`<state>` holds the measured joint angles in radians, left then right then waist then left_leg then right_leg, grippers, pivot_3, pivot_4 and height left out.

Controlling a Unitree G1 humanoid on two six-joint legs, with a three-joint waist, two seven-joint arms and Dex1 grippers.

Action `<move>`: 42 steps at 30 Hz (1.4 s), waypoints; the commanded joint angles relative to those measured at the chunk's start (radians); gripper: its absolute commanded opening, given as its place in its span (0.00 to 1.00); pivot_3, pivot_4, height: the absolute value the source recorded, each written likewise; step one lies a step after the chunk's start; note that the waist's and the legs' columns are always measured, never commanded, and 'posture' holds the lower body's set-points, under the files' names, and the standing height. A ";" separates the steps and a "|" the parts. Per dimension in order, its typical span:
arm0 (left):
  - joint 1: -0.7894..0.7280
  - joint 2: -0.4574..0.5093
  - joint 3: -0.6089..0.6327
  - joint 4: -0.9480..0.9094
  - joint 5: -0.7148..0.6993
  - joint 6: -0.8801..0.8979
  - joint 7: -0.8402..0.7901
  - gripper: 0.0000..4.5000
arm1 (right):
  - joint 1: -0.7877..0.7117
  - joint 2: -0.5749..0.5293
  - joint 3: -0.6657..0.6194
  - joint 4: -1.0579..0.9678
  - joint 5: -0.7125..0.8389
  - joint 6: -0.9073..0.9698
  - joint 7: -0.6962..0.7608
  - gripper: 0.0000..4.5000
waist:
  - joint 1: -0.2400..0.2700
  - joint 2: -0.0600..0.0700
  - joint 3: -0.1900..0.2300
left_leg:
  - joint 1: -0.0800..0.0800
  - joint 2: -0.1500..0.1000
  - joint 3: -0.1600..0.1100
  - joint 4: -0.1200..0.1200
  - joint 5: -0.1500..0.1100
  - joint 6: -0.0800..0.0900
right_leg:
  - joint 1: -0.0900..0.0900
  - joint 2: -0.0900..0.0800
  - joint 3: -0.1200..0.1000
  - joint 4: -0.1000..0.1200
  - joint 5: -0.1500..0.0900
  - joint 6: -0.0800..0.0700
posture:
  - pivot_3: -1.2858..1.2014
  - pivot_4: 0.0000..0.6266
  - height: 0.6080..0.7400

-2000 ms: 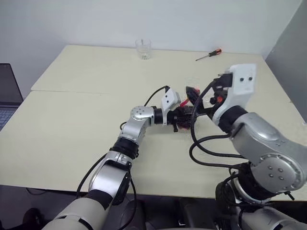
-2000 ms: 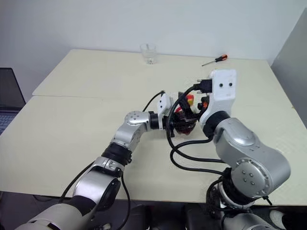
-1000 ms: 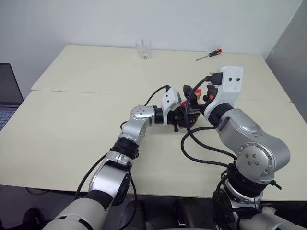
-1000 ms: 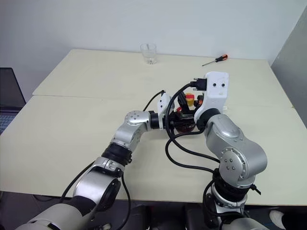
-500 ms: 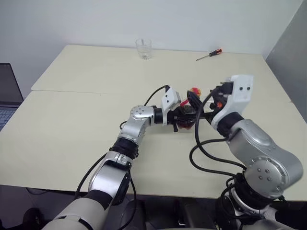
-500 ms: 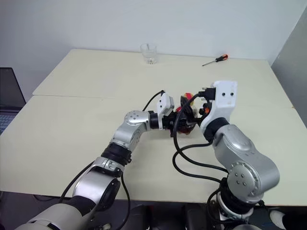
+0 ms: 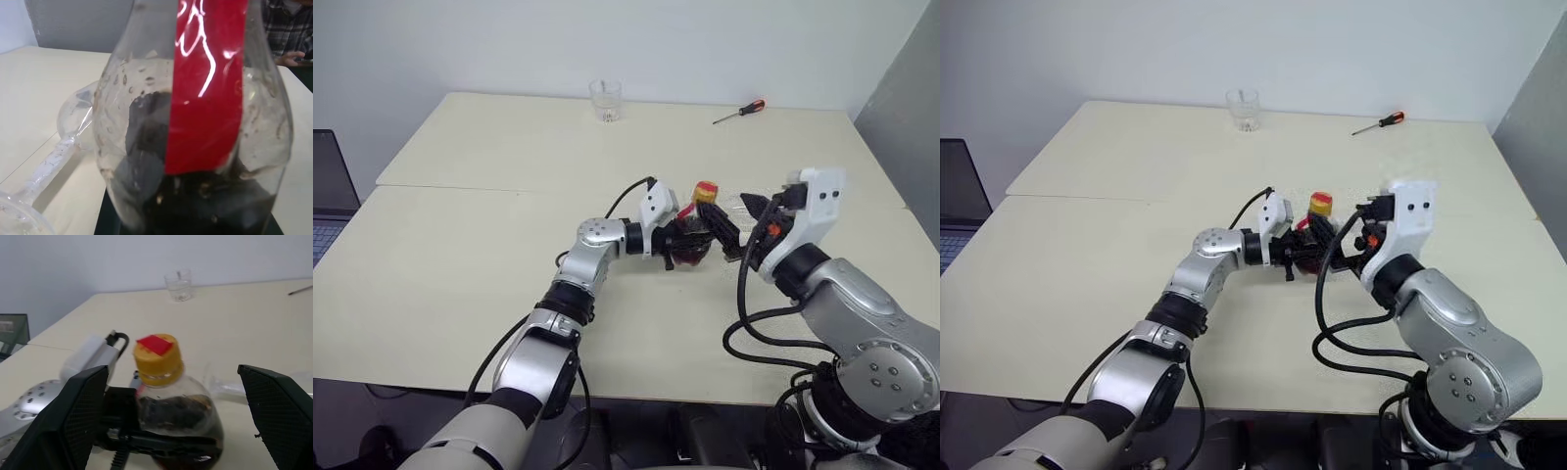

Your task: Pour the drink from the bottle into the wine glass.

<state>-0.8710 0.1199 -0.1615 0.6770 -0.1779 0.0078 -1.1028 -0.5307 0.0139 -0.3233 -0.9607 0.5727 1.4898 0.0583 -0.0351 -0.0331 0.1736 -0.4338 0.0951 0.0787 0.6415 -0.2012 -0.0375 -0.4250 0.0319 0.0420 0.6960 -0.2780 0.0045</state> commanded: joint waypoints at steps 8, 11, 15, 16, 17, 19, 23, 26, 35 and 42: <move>-0.022 -0.002 0.013 -0.046 -0.012 -0.024 -0.002 0.18 | -0.047 0.022 0.094 0.024 -0.066 -0.054 -0.086 1.00 | 0.000 0.000 0.000 | 0.000 0.000 0.000 0.000 0.000 0.000 | 0.000 0.000 0.000 0.000 0.000 0.000 | 0.52 0.24 1.00; -0.021 -0.001 0.013 -0.049 -0.012 -0.024 -0.003 0.18 | -0.050 0.024 0.114 0.042 -0.087 -0.075 -0.103 1.00 | 0.000 0.000 0.000 | 0.000 0.000 0.000 0.000 0.000 0.000 | 0.000 0.000 0.000 0.000 0.000 0.000 | 0.52 0.24 1.00; -0.021 -0.004 0.010 -0.052 -0.011 -0.023 -0.003 0.18 | -0.058 0.024 0.137 0.078 -0.111 -0.110 -0.113 1.00 | 0.000 0.000 0.000 | 0.000 0.000 0.001 0.000 0.000 0.000 | 0.000 0.000 0.000 0.000 0.000 0.000 | 0.52 0.24 1.00; -0.020 -0.006 0.008 -0.055 -0.011 -0.023 -0.003 0.18 | -0.063 0.025 0.144 0.094 -0.116 -0.124 -0.117 1.00 | 0.000 0.000 0.000 | 0.000 0.000 0.001 0.000 0.000 0.000 | 0.000 0.000 0.000 0.000 0.000 0.000 | 0.52 0.24 1.00; -0.020 -0.008 0.007 -0.056 -0.010 -0.023 -0.003 0.18 | -0.066 0.026 0.150 0.107 -0.122 -0.137 -0.118 1.00 | 0.000 0.000 0.000 | 0.000 0.000 0.001 0.000 0.000 0.000 | 0.000 0.000 0.000 0.000 0.000 0.000 | 0.52 0.24 1.00; -0.022 -0.009 0.006 -0.056 -0.010 -0.023 -0.003 0.18 | -0.067 0.030 0.157 0.127 -0.130 -0.160 -0.118 1.00 | 0.000 0.000 0.000 | 0.000 0.000 0.001 0.000 0.000 0.000 | 0.000 0.000 0.000 0.000 0.000 0.000 | 0.52 0.24 1.00; -0.023 -0.009 0.007 -0.056 -0.010 -0.023 -0.007 0.18 | -0.081 0.037 0.181 0.177 -0.143 -0.207 -0.126 1.00 | 0.000 0.000 0.000 | 0.000 0.000 0.001 0.000 0.000 0.000 | 0.000 0.000 0.000 -0.001 0.000 0.000 | 0.52 0.24 1.00; -0.022 -0.009 0.005 -0.060 -0.010 -0.022 -0.008 0.18 | -0.084 0.034 0.194 0.206 -0.154 -0.244 -0.129 1.00 | 0.000 0.000 0.000 | 0.000 0.000 0.001 0.000 0.000 0.000 | 0.000 0.000 0.000 -0.001 0.000 0.000 | 0.52 0.24 1.00; -0.018 -0.010 0.003 -0.070 -0.010 -0.015 -0.011 0.18 | -0.086 0.016 0.205 0.271 -0.178 -0.321 -0.124 1.00 | 0.000 0.000 0.000 | 0.000 0.000 0.001 0.000 0.000 0.000 | 0.000 0.000 0.000 -0.001 0.000 0.000 | 0.52 0.24 1.00; -0.025 -0.008 0.006 -0.062 -0.009 -0.018 -0.008 0.18 | -0.083 -0.003 0.196 0.291 -0.177 -0.345 -0.120 1.00 | 0.000 0.000 0.000 | 0.000 0.000 0.001 0.000 0.000 0.000 | 0.000 0.000 0.000 -0.001 0.000 0.000 | 0.52 0.24 1.00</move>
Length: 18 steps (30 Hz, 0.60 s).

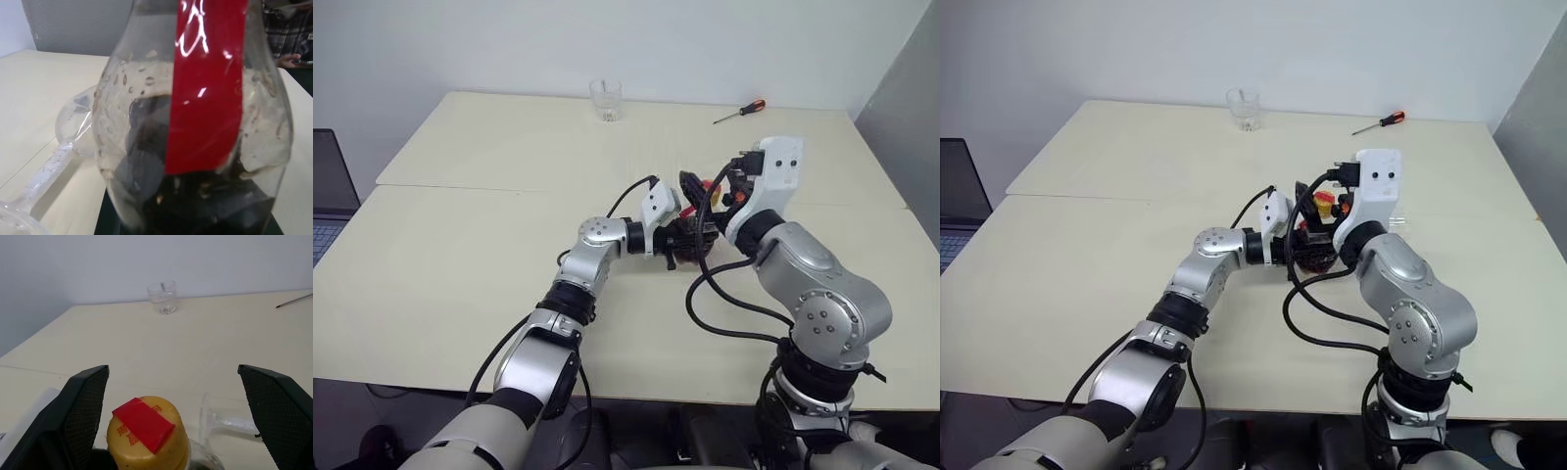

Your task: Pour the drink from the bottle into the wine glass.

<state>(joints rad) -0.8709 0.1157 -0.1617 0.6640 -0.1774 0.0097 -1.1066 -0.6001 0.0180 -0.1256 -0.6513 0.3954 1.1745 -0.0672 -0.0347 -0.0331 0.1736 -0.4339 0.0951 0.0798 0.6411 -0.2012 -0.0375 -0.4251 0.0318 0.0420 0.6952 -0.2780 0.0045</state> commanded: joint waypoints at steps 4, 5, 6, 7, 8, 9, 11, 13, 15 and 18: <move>-0.025 -0.003 0.007 -0.051 -0.010 -0.019 -0.005 0.18 | -0.015 -0.022 -0.016 -0.018 -0.002 -0.031 0.002 1.00 | 0.000 0.000 0.000 | 0.000 0.000 0.000 0.000 0.000 0.000 | 0.000 0.000 0.000 0.000 0.000 0.000 | 0.52 0.24 1.00; -0.024 -0.003 0.007 -0.053 -0.010 -0.018 -0.005 0.18 | -0.014 -0.027 -0.018 -0.019 -0.003 -0.030 0.001 1.00 | 0.000 0.000 0.000 | 0.000 0.000 0.000 0.000 0.000 0.000 | 0.000 0.000 0.000 0.000 0.000 0.000 | 0.52 0.24 1.00; -0.024 -0.003 0.007 -0.052 -0.010 -0.018 -0.005 0.18 | -0.013 -0.033 -0.019 -0.018 -0.004 -0.031 0.002 1.00 | 0.000 0.000 0.000 | 0.000 0.000 0.000 0.000 0.000 0.000 | 0.000 0.000 0.000 0.000 0.000 0.000 | 0.52 0.24 1.00; -0.024 -0.002 0.007 -0.051 -0.010 -0.019 -0.005 0.18 | -0.010 -0.045 -0.021 -0.018 -0.007 -0.027 0.004 1.00 | 0.000 0.000 0.000 | 0.000 0.000 0.000 0.000 0.000 0.000 | 0.000 0.000 0.000 0.000 0.000 0.000 | 0.52 0.24 1.00; -0.025 -0.002 0.007 -0.051 -0.009 -0.020 -0.004 0.18 | -0.005 -0.054 -0.025 -0.019 -0.007 -0.025 0.007 1.00 | 0.000 0.000 0.000 | 0.000 0.000 0.000 0.000 0.000 0.000 | 0.000 0.000 0.000 0.000 0.000 0.000 | 0.52 0.24 1.00; -0.026 -0.002 0.007 -0.049 -0.008 -0.022 -0.004 0.18 | -0.002 -0.062 -0.030 -0.020 -0.005 -0.024 0.010 1.00 | 0.000 0.000 0.000 | 0.000 0.000 0.000 0.000 0.000 0.000 | 0.000 0.000 0.000 0.000 0.000 0.000 | 0.52 0.24 1.00; -0.026 -0.001 0.007 -0.047 -0.007 -0.023 -0.004 0.18 | 0.006 -0.075 -0.036 -0.025 0.000 -0.020 0.016 1.00 | 0.000 0.000 0.000 | 0.000 0.000 0.000 0.000 0.000 0.000 | 0.000 0.000 0.000 0.000 0.000 0.000 | 0.52 0.24 1.00; -0.027 0.001 0.008 -0.045 -0.006 -0.025 -0.005 0.18 | 0.015 -0.087 -0.042 -0.033 0.002 -0.016 0.022 1.00 | 0.000 0.000 0.000 | 0.000 0.000 0.000 -0.001 0.000 0.000 | 0.000 0.000 0.000 -0.001 0.000 0.000 | 0.52 0.24 1.00; -0.027 0.003 0.009 -0.044 -0.005 -0.026 -0.005 0.18 | 0.027 -0.102 -0.048 -0.045 0.003 -0.013 0.025 1.00 | 0.001 0.000 0.000 | 0.000 0.000 0.000 -0.001 0.000 0.000 | 0.000 0.000 0.000 -0.001 0.000 0.000 | 0.52 0.24 1.00; -0.027 0.003 0.010 -0.045 -0.003 -0.026 -0.005 0.18 | 0.048 -0.114 -0.058 -0.070 0.015 -0.006 0.027 1.00 | 0.001 0.000 0.000 | 0.000 0.000 0.000 -0.001 0.000 0.000 | 0.000 0.000 0.000 -0.002 0.000 0.000 | 0.52 0.24 1.00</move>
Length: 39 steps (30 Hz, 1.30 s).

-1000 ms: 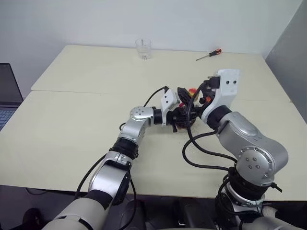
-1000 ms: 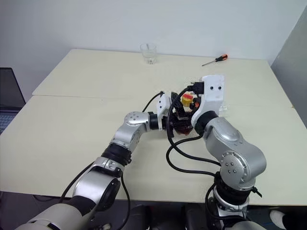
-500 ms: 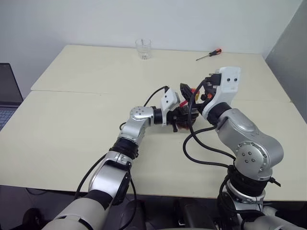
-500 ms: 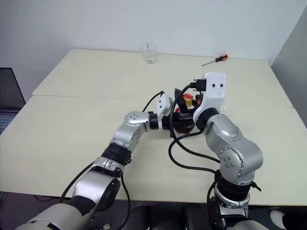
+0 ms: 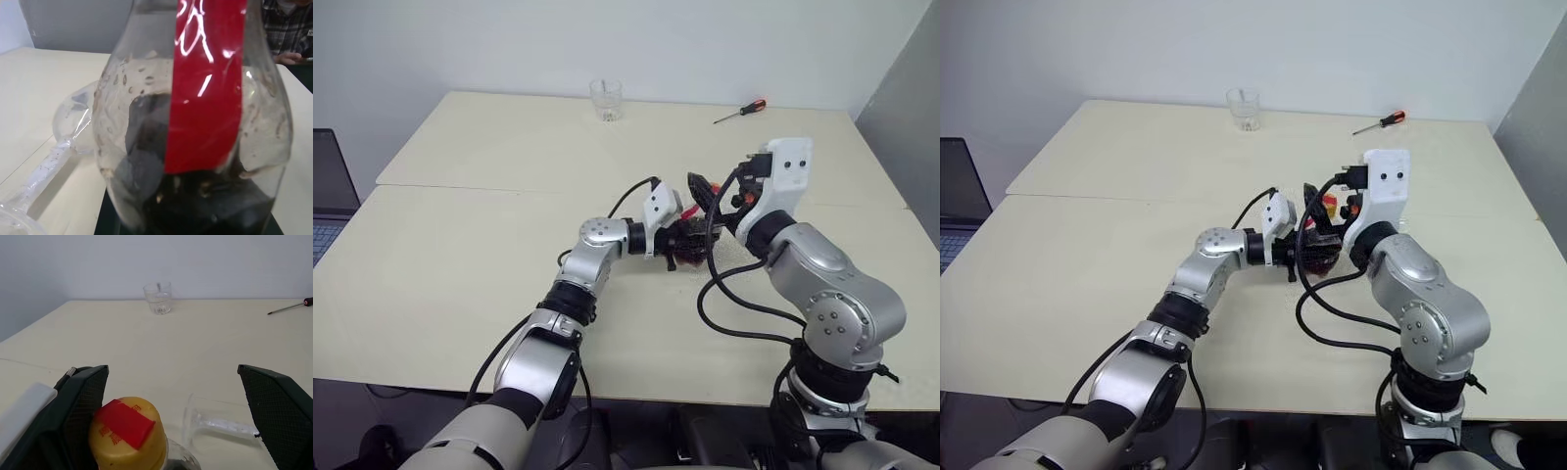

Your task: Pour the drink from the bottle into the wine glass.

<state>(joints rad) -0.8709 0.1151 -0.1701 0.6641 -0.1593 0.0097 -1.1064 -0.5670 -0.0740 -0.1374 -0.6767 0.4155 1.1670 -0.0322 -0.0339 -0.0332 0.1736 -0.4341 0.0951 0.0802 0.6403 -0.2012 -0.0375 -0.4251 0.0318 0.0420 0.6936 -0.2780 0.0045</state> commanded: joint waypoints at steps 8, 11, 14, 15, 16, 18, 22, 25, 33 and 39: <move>-0.026 0.006 0.020 -0.042 -0.016 -0.031 -0.008 0.18 | 0.072 -0.005 -0.086 -0.135 0.042 0.005 -0.002 1.00 | 0.000 0.000 0.000 | 0.000 0.000 0.000 0.000 0.000 0.000 | 0.000 0.000 0.000 -0.001 0.000 0.000 | 0.52 0.24 1.00; -0.029 0.005 0.019 -0.036 -0.014 -0.033 -0.009 0.18 | 0.094 -0.008 -0.097 -0.164 0.064 0.016 0.005 1.00 | 0.001 0.000 0.000 | 0.000 0.000 0.000 0.000 0.000 0.000 | 0.000 0.000 0.000 -0.001 0.000 0.000 | 0.52 0.24 1.00; -0.032 0.004 0.018 -0.032 -0.015 -0.034 -0.010 0.18 | 0.110 -0.010 -0.105 -0.182 0.076 0.023 0.011 1.00 | 0.000 0.000 0.000 | 0.000 0.000 0.000 0.000 0.000 0.000 | 0.000 0.000 0.000 -0.001 0.000 0.000 | 0.52 0.24 1.00; -0.032 0.004 0.017 -0.033 -0.016 -0.033 -0.011 0.18 | 0.118 -0.012 -0.109 -0.188 0.079 0.024 0.014 1.00 | 0.000 0.000 0.000 | 0.000 0.000 0.000 0.000 0.000 0.000 | 0.000 0.000 0.000 -0.001 0.000 0.000 | 0.52 0.24 1.00; -0.032 0.004 0.016 -0.033 -0.016 -0.033 -0.011 0.18 | 0.125 -0.015 -0.111 -0.192 0.082 0.024 0.017 1.00 | 0.000 0.000 0.000 | 0.000 0.000 0.000 0.000 0.000 0.000 | 0.000 0.000 0.000 -0.001 0.000 0.000 | 0.52 0.24 1.00; -0.030 0.003 0.016 -0.034 -0.016 -0.033 -0.013 0.18 | 0.133 -0.021 -0.116 -0.197 0.089 0.025 0.020 1.00 | 0.001 0.000 0.000 | 0.000 0.000 0.000 -0.001 0.000 0.000 | 0.000 0.000 0.000 -0.001 0.000 0.000 | 0.52 0.24 1.00; -0.031 0.005 0.018 -0.033 -0.016 -0.032 -0.016 0.18 | 0.139 -0.041 -0.128 -0.199 0.101 0.022 0.022 1.00 | 0.000 0.000 0.000 | 0.000 0.000 0.000 0.000 0.000 0.000 | 0.000 0.000 0.000 -0.001 0.000 0.000 | 0.52 0.24 1.00; -0.030 0.013 0.027 -0.028 -0.016 -0.026 -0.009 0.18 | 0.139 -0.069 -0.167 -0.194 0.114 0.005 0.041 1.00 | 0.000 0.000 0.000 | 0.000 0.000 0.000 0.000 0.000 0.000 | 0.000 0.000 0.000 -0.001 0.000 0.000 | 0.52 0.24 1.00; -0.035 0.074 0.115 0.043 -0.030 -0.033 0.064 0.18 | 0.170 -0.160 -0.393 -0.167 0.296 -0.001 0.155 1.00 | -0.001 0.000 0.000 | 0.000 0.000 0.000 -0.001 0.000 0.000 | 0.000 0.000 0.000 -0.001 0.000 0.000 | 0.52 0.24 1.00; -0.068 0.149 0.226 0.176 -0.027 -0.084 0.197 0.18 | 0.335 -0.312 -0.389 -0.223 0.523 0.072 0.283 1.00 | 0.001 0.000 0.000 | 0.001 0.000 -0.001 -0.004 0.000 0.000 | 0.001 0.000 0.001 -0.004 0.000 0.000 | 0.52 0.24 1.00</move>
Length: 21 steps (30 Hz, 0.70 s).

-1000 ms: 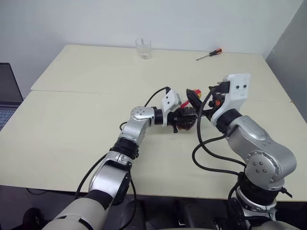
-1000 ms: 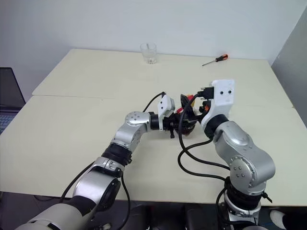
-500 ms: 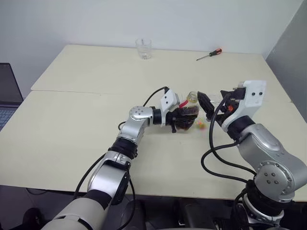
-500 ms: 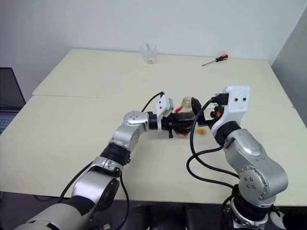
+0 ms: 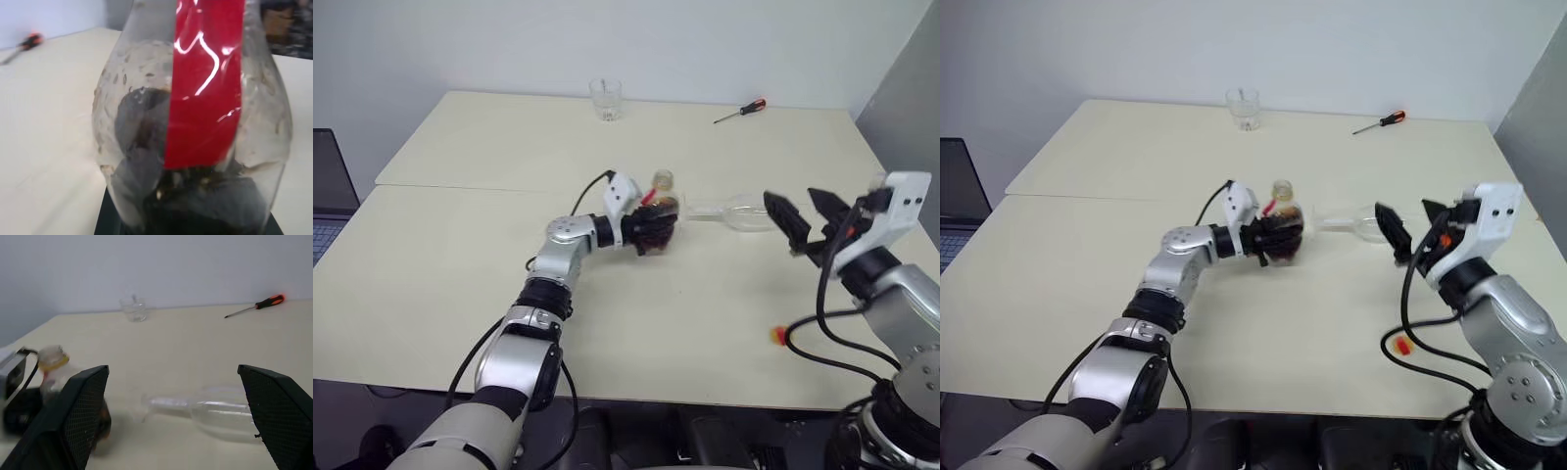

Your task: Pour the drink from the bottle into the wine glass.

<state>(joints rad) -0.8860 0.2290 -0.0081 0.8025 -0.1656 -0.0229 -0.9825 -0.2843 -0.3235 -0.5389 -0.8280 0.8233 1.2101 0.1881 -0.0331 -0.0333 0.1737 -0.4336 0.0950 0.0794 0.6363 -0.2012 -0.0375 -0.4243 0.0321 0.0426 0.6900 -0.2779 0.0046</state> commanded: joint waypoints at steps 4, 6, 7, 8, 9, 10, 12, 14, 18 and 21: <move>-0.088 0.093 0.118 0.150 -0.005 -0.112 0.178 0.18 | 0.091 -0.129 0.071 -0.087 0.238 0.032 0.060 1.00 | -0.005 -0.001 0.000 | 0.000 0.000 0.000 -0.001 0.000 0.000 | 0.000 0.000 0.000 -0.002 0.000 0.000 | 0.52 0.24 1.00; -0.101 0.124 0.138 0.200 0.005 -0.142 0.233 0.18 | 0.064 -0.146 0.125 -0.087 0.282 0.021 0.045 1.00 | -0.005 -0.001 0.000 | 0.000 0.000 0.000 -0.001 0.000 0.000 | 0.000 0.000 -0.001 -0.002 0.000 0.000 | 0.52 0.24 1.00; -0.104 0.136 0.155 0.222 0.003 -0.155 0.266 0.18 | 0.038 -0.148 0.164 -0.084 0.292 0.015 0.035 1.00 | -0.005 -0.001 0.000 | 0.000 0.000 0.000 -0.001 0.000 0.000 | 0.001 0.000 -0.001 -0.002 0.000 0.000 | 0.52 0.24 1.00; -0.106 0.143 0.165 0.238 0.001 -0.164 0.287 0.18 | 0.020 -0.152 0.191 -0.080 0.302 0.007 0.024 1.00 | -0.006 -0.001 0.000 | 0.001 0.000 0.000 -0.001 0.000 0.000 | 0.001 0.000 -0.001 -0.002 0.000 0.000 | 0.52 0.24 1.00; -0.104 0.151 0.174 0.256 0.005 -0.178 0.317 0.18 | -0.014 -0.151 0.234 -0.068 0.287 0.005 0.007 1.00 | -0.006 -0.001 0.000 | 0.001 0.000 0.000 -0.001 0.000 0.000 | 0.001 0.000 -0.001 -0.002 0.000 0.000 | 0.52 0.24 1.00; -0.100 0.158 0.178 0.269 0.011 -0.192 0.343 0.18 | -0.046 -0.150 0.274 -0.052 0.265 0.002 -0.008 1.00 | -0.005 -0.001 0.000 | 0.001 0.000 0.000 -0.001 0.000 0.000 | 0.001 0.000 -0.001 -0.001 0.000 0.000 | 0.52 0.24 1.00; -0.096 0.164 0.191 0.289 0.013 -0.203 0.388 0.18 | -0.100 -0.148 0.329 -0.017 0.234 -0.007 -0.031 1.00 | -0.001 -0.002 0.000 | 0.001 0.000 0.000 -0.001 0.000 0.000 | 0.001 0.000 -0.001 -0.002 0.000 0.000 | 0.52 0.24 1.00; -0.090 0.168 0.197 0.300 0.016 -0.213 0.417 0.18 | -0.138 -0.153 0.365 0.007 0.216 -0.021 -0.038 1.00 | 0.001 -0.002 0.000 | 0.000 0.000 0.001 -0.001 0.000 0.000 | 0.001 -0.001 -0.001 -0.002 0.000 0.000 | 0.52 0.24 1.00; -0.070 0.180 0.199 0.311 0.021 -0.218 0.456 0.18 | -0.194 -0.156 0.422 0.044 0.188 -0.049 -0.031 1.00 | 0.005 -0.002 0.000 | -0.001 0.000 0.001 -0.001 0.000 0.000 | 0.001 -0.002 -0.002 -0.005 0.000 0.000 | 0.52 0.24 1.00; -0.059 0.186 0.210 0.317 0.018 -0.207 0.481 0.18 | -0.219 -0.166 0.458 0.061 0.174 -0.063 -0.008 1.00 | 0.005 -0.003 0.000 | -0.001 0.000 0.003 -0.001 0.000 0.000 | 0.001 -0.002 -0.002 -0.007 0.000 0.000 | 0.52 0.24 1.00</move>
<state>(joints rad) -0.9402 0.3971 0.1871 1.1341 -0.1440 -0.2127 -0.5169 -0.4853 -0.4777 -0.0880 -0.7561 1.0023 1.1797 0.1628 -0.0284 -0.0360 0.1738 -0.4348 0.0955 0.0821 0.6351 -0.2012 -0.0378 -0.4231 0.0303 0.0403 0.6831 -0.2775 0.0048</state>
